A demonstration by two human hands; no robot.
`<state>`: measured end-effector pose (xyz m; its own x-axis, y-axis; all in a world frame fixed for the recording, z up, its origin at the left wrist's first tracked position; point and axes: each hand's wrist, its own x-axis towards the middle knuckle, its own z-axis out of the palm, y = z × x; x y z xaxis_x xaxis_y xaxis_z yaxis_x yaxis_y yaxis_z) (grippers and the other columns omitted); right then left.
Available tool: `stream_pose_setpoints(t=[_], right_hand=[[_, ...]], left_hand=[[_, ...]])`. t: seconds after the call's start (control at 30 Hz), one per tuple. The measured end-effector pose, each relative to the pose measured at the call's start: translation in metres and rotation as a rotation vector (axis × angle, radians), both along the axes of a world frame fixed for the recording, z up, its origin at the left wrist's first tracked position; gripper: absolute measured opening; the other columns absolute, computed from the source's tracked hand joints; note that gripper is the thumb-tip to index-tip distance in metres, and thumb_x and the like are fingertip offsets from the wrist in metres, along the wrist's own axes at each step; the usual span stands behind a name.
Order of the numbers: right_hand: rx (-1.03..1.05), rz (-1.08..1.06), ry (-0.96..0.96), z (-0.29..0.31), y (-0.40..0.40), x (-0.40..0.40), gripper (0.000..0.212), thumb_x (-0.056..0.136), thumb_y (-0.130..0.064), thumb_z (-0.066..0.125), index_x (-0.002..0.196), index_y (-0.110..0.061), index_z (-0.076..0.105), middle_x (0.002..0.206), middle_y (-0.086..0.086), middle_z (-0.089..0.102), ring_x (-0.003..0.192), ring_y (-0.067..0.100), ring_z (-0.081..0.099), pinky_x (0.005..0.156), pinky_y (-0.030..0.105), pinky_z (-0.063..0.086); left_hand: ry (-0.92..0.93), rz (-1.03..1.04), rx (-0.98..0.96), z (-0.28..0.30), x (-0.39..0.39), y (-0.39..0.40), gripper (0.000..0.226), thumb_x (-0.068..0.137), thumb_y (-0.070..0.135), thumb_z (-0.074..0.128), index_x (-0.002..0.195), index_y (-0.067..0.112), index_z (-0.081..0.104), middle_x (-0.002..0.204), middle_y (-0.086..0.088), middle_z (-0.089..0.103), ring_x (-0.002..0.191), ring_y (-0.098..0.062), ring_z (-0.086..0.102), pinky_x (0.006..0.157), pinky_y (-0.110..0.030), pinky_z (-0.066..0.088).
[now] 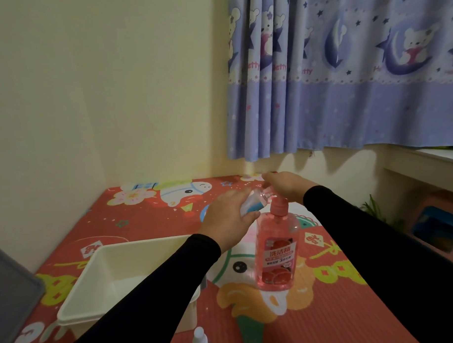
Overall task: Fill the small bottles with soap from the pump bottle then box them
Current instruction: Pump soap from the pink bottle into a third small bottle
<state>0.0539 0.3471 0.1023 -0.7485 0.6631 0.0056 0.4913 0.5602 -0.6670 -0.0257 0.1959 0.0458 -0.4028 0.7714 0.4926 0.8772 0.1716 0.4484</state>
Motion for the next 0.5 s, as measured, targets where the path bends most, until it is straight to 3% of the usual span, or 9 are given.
stream_pose_setpoints(t=[0.1, 0.3, 0.43, 0.5], right_hand=[[0.043, -0.006, -0.012, -0.009, -0.001, 0.000, 0.048, 0.102, -0.032, 0.031, 0.118, 0.003, 0.061, 0.100, 0.009, 0.056, 0.092, 0.023, 0.049, 0.086, 0.033, 0.039], [0.059, -0.003, -0.043, -0.005, -0.001, 0.003, 0.042, 0.103, -0.033, 0.030, 0.111, -0.007, 0.061, 0.089, 0.005, 0.054, 0.081, 0.016, 0.049, 0.079, 0.026, 0.040], [0.038, -0.038, -0.013, 0.006, -0.001, 0.004, 0.055, 0.101, -0.038, 0.030, 0.124, 0.004, 0.058, 0.116, 0.022, 0.062, 0.102, 0.034, 0.057, 0.094, 0.038, 0.042], [0.059, -0.021, -0.014, 0.004, -0.001, 0.004, 0.049, 0.100, -0.034, 0.033, 0.122, 0.002, 0.059, 0.124, 0.021, 0.060, 0.100, 0.031, 0.057, 0.092, 0.037, 0.043]], left_hand=[[-0.016, 0.016, 0.006, -0.009, 0.002, -0.001, 0.054, 0.091, 0.042, 0.059, 0.140, 0.024, 0.044, 0.117, 0.000, 0.054, 0.111, -0.019, 0.048, 0.086, -0.022, 0.031], [-0.029, 0.011, 0.004, -0.002, 0.005, -0.002, 0.050, 0.090, 0.039, 0.062, 0.135, 0.023, 0.049, 0.118, 0.000, 0.056, 0.110, -0.019, 0.050, 0.084, -0.023, 0.030], [-0.002, 0.009, 0.015, 0.009, 0.006, -0.004, 0.048, 0.090, 0.038, 0.061, 0.134, 0.022, 0.050, 0.118, -0.002, 0.056, 0.110, -0.022, 0.051, 0.088, -0.028, 0.036], [0.006, 0.016, 0.013, 0.008, 0.006, -0.004, 0.050, 0.091, 0.038, 0.060, 0.136, 0.021, 0.049, 0.120, -0.003, 0.056, 0.112, -0.021, 0.050, 0.089, -0.027, 0.034]])
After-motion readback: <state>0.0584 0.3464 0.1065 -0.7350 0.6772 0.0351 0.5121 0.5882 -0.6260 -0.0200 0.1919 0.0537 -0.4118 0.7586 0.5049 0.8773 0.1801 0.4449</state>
